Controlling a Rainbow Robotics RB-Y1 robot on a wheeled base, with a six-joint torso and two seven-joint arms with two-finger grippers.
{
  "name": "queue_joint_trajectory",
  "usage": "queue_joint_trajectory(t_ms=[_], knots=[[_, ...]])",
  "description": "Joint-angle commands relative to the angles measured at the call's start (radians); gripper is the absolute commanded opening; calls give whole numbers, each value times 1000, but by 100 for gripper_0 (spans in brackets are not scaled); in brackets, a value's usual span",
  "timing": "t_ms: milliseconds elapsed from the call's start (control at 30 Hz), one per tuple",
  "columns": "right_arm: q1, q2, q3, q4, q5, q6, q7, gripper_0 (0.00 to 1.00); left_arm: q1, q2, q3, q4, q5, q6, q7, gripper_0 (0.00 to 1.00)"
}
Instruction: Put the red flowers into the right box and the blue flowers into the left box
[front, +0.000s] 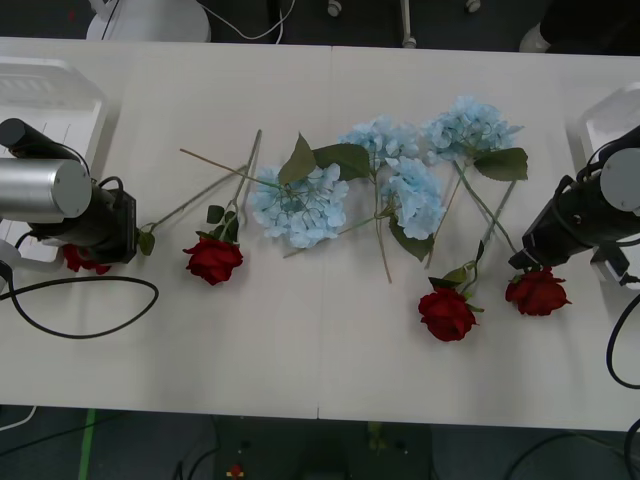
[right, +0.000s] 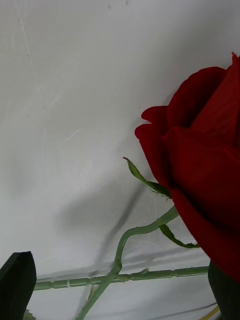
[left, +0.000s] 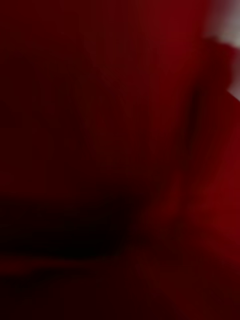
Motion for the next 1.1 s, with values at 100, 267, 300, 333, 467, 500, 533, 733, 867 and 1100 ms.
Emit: queue_joint_trajectory(t_ms=[100, 267, 300, 333, 467, 500, 533, 733, 867, 1100], knots=[[2, 58, -17, 12, 65, -11, -44, 100, 23, -11, -3, -39, 0, -14, -9, 0], [-1, 74, -19, 41, 79, -43, -42, 100, 21, -11, 118, -178, 20, 87, -2, 0], [-3, 76, -19, 48, 82, -43, -41, 100, 21, -9, 146, -212, 25, 113, -2, 0], [-3, 79, -19, 58, 86, -45, -39, 100, 23, -9, 190, -261, 32, 150, -2, 0], [-6, 82, -19, 64, 91, -45, -39, 100, 23, -2, 333, -404, 100, 251, 1, 0], [-6, 82, -17, 64, 93, -46, -39, 100, 23, 1, 391, -451, 126, 279, 2, 0], [-6, 82, -19, 66, 93, -45, -39, 100, 23, 3, 414, -467, 140, 291, 4, 0], [-6, 85, -14, 77, 94, -46, -30, 64, 24, 21, 572, -597, 230, 282, -84, 0], [-6, 87, -14, 78, 96, -46, -27, 47, 23, 40, 572, -632, 261, 189, -234, 0], [-6, 91, -14, 91, 102, -46, -18, 14, 26, 49, 529, -626, 332, 78, -829, 0]])
